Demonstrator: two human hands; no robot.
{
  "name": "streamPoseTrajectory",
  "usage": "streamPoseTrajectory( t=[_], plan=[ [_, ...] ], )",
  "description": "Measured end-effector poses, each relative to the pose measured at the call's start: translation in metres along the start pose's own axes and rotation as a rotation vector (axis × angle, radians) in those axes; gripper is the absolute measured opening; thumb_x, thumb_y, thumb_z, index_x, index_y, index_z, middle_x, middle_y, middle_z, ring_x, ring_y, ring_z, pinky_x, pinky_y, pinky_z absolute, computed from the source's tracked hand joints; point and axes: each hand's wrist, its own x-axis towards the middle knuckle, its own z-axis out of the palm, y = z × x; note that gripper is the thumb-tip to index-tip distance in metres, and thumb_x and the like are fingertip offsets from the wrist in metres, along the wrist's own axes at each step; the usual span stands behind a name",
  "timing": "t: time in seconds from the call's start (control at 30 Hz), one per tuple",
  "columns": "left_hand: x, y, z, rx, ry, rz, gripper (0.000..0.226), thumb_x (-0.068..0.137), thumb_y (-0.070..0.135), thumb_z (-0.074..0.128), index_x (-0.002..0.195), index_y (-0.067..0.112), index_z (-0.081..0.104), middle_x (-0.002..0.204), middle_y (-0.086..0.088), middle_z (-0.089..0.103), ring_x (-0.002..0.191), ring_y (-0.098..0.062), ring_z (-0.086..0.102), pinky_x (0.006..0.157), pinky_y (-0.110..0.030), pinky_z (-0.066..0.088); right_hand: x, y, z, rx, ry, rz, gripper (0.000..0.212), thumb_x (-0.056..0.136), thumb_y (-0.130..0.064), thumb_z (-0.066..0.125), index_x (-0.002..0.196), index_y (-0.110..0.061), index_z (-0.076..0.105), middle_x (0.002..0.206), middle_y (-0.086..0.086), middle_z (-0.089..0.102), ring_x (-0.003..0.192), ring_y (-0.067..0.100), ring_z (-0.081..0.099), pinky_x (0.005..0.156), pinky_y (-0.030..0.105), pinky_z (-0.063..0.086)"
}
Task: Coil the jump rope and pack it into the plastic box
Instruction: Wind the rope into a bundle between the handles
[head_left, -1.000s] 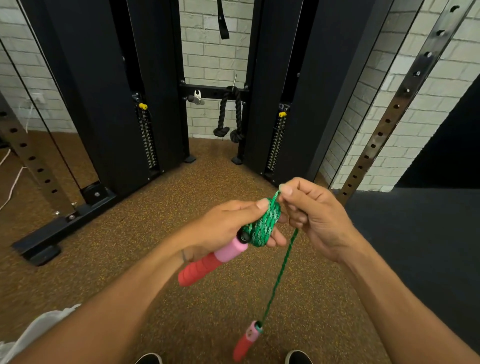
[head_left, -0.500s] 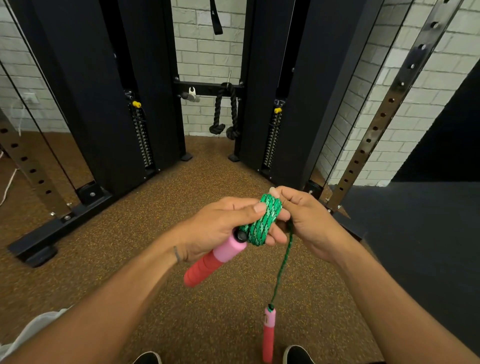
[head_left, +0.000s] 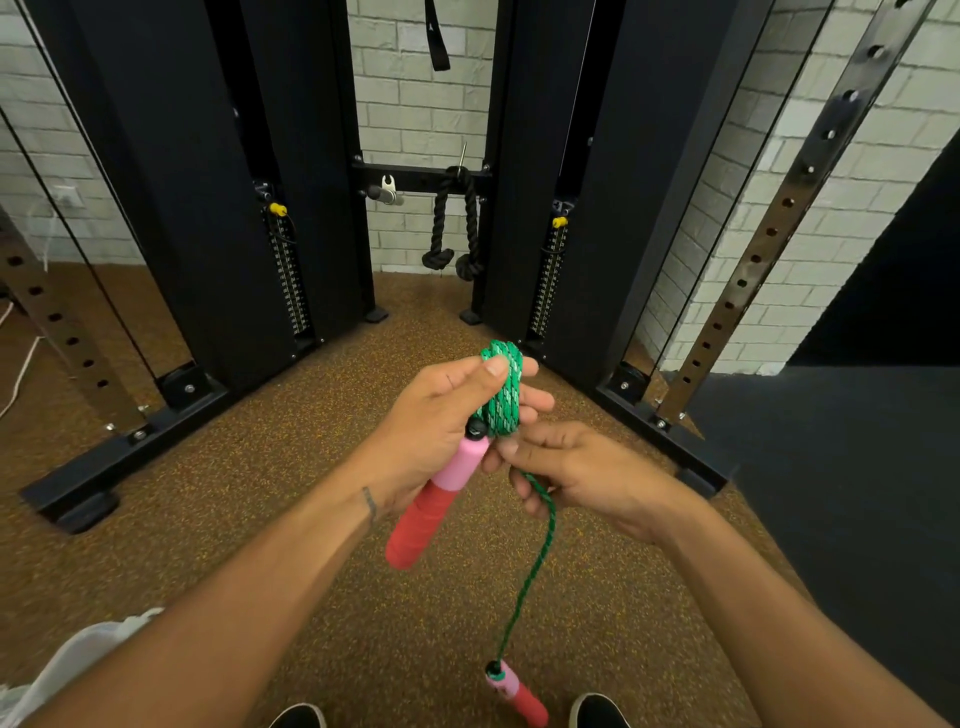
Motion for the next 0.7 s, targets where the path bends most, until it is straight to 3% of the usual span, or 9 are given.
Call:
streamPoseTrajectory(
  t=[0.1, 0.23, 0.33, 0.4, 0.47, 0.53, 0.6, 0.63, 0.7],
  plan=[
    [0.002, -0.002, -0.005, 0.02, 0.052, -0.008, 0.034, 0.104, 0.029, 0.041, 0.124, 0.013, 0.063, 0.109, -0.006, 0.076, 0.097, -0.014, 0.07, 0.088, -0.038, 0.053, -0.005, -0.005, 0.002, -0.042, -0.121, 0.01, 0.022, 0.096, -0.03, 0.062, 0.103, -0.013, 0.074, 0.072, 0.0, 0.064, 0.069, 0.013, 0.061, 0.07, 0.031, 0.049],
    [0.003, 0.0, -0.011, 0.1, 0.049, -0.008, 0.031, 0.104, 0.025, 0.041, 0.125, 0.014, 0.061, 0.108, -0.004, 0.077, 0.098, -0.012, 0.07, 0.091, -0.024, 0.054, -0.012, -0.011, 0.002, -0.081, -0.163, -0.05, 0.016, 0.095, -0.027, 0.064, 0.088, -0.018, 0.075, 0.067, -0.003, 0.062, 0.064, 0.011, 0.059, 0.066, 0.028, 0.049],
    [0.004, -0.005, -0.019, 0.345, 0.036, -0.013, 0.031, 0.101, 0.037, 0.045, 0.121, 0.022, 0.065, 0.107, -0.004, 0.077, 0.099, -0.018, 0.072, 0.092, -0.036, 0.056, -0.016, -0.012, -0.005, -0.061, -0.079, -0.174, 0.019, 0.094, -0.025, 0.064, 0.08, -0.016, 0.073, 0.062, -0.003, 0.055, 0.06, 0.01, 0.052, 0.063, 0.028, 0.045],
    [0.001, -0.006, -0.018, 0.487, 0.0, -0.009, 0.036, 0.096, 0.052, 0.049, 0.107, 0.025, 0.07, 0.095, -0.018, 0.075, 0.078, -0.033, 0.071, 0.076, -0.05, 0.058, -0.017, -0.012, -0.009, -0.021, -0.039, -0.262, 0.019, 0.09, -0.027, 0.065, 0.079, -0.014, 0.073, 0.062, 0.0, 0.053, 0.06, 0.01, 0.049, 0.063, 0.03, 0.043],
    [-0.001, -0.006, -0.012, 0.587, -0.02, -0.008, 0.038, 0.097, 0.051, 0.048, 0.09, 0.019, 0.069, 0.067, -0.02, 0.062, 0.051, -0.022, 0.054, 0.051, -0.045, 0.047, -0.018, -0.012, -0.009, -0.007, 0.003, -0.325, 0.019, 0.088, -0.029, 0.065, 0.079, -0.014, 0.073, 0.066, 0.007, 0.053, 0.06, 0.009, 0.047, 0.061, 0.027, 0.041],
    [-0.001, -0.009, -0.008, 0.638, -0.055, -0.069, 0.036, 0.101, 0.045, 0.044, 0.086, 0.019, 0.064, 0.061, -0.009, 0.055, 0.045, -0.015, 0.045, 0.046, -0.035, 0.038, -0.017, -0.012, -0.009, -0.02, 0.046, -0.354, 0.017, 0.09, -0.027, 0.064, 0.081, -0.016, 0.073, 0.071, 0.008, 0.06, 0.063, 0.008, 0.051, 0.062, 0.028, 0.041],
    [-0.002, -0.009, -0.006, 0.59, -0.123, -0.131, 0.037, 0.101, 0.048, 0.041, 0.095, 0.02, 0.064, 0.074, -0.016, 0.064, 0.053, -0.028, 0.055, 0.053, -0.041, 0.049, -0.016, -0.011, -0.009, -0.017, 0.092, -0.366, 0.016, 0.094, -0.022, 0.062, 0.081, -0.018, 0.071, 0.07, 0.005, 0.066, 0.068, 0.012, 0.061, 0.065, 0.032, 0.042],
    [-0.001, -0.009, -0.005, 0.53, -0.146, -0.135, 0.04, 0.1, 0.048, 0.04, 0.099, 0.018, 0.066, 0.083, -0.019, 0.07, 0.065, -0.034, 0.063, 0.066, -0.047, 0.055, -0.016, -0.01, -0.01, -0.017, 0.109, -0.382, 0.016, 0.096, -0.02, 0.062, 0.082, -0.018, 0.07, 0.069, 0.009, 0.068, 0.07, 0.015, 0.064, 0.064, 0.03, 0.042],
    [0.0, -0.006, -0.004, 0.418, -0.156, -0.136, 0.044, 0.104, 0.04, 0.037, 0.105, 0.009, 0.068, 0.093, -0.014, 0.075, 0.081, -0.023, 0.071, 0.082, -0.034, 0.058, -0.016, -0.011, -0.01, -0.03, 0.137, -0.437, 0.015, 0.098, -0.02, 0.061, 0.086, -0.013, 0.069, 0.073, 0.02, 0.07, 0.067, 0.015, 0.064, 0.061, 0.024, 0.041]
  ],
)
